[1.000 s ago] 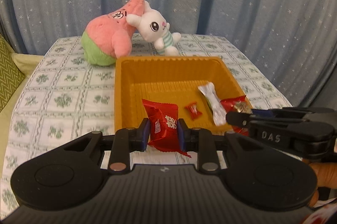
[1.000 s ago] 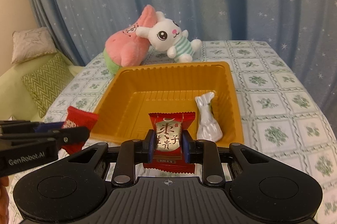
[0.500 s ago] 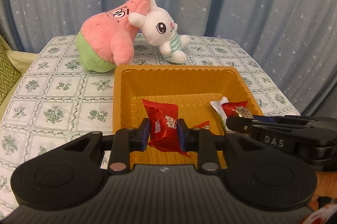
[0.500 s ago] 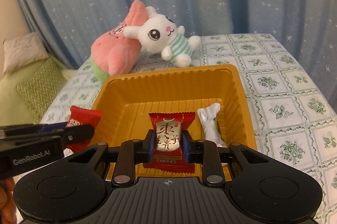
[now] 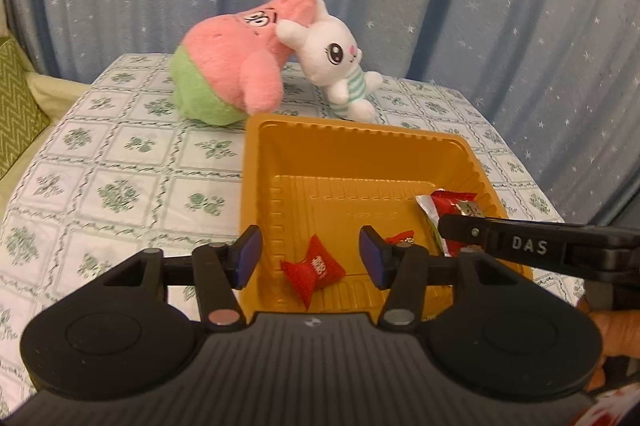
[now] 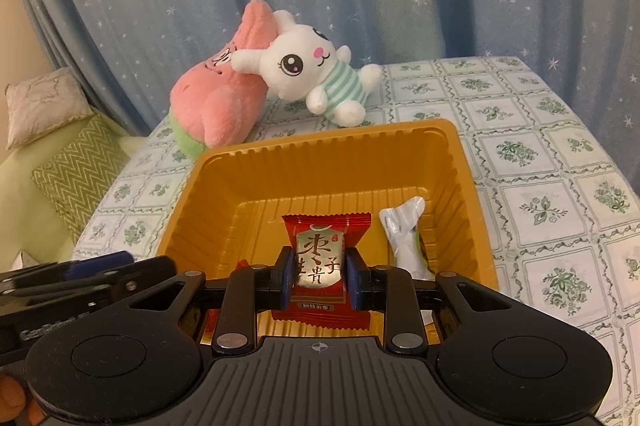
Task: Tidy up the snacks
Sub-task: 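Move both packets over the orange tray and open both grippers to release, then withdraw both grippers from the tray back toward the remaining snacks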
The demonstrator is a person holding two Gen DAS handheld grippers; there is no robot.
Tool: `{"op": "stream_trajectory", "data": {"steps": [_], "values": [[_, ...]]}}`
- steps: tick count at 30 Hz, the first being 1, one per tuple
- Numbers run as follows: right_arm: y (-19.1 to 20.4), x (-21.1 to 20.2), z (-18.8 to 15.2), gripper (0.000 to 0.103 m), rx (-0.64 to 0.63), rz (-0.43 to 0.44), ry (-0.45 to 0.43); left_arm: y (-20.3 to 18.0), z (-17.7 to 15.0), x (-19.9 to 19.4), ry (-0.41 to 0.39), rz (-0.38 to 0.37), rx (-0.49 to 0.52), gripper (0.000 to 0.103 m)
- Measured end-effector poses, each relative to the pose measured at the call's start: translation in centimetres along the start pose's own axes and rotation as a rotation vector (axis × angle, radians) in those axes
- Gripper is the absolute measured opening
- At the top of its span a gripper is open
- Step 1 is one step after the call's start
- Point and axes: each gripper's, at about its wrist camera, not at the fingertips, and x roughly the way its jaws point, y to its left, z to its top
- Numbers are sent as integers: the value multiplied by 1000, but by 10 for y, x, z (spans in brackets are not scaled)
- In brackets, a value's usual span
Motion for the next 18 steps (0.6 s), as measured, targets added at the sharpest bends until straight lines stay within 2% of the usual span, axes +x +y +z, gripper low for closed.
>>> {"op": "stream_trajectory", "data": {"steps": [5,7,8,9,13,15,18], "values": [[2,10,2,29,39,70,14,6,-10,-17,-9,17,-16,59],[1,10,2,46,55,80,13,7,-18,-25,-14,29,-13,60],[1,6,1,61,60,79,-3,6,-23,-29,-15,40,-12,61],[0,1,-1,65,61,82,-17,5,-29,-33,-15,46,-10,62],[-2,-22,-15,65,58,70,-21,3,-53,-51,-16,46,-33,63],[-4,-37,-27,65,57,49,-21,0,-63,-62,-17,51,-35,68],[-7,-61,-49,65,69,30,-21,-6,-80,-80,-15,44,-48,68]]}}
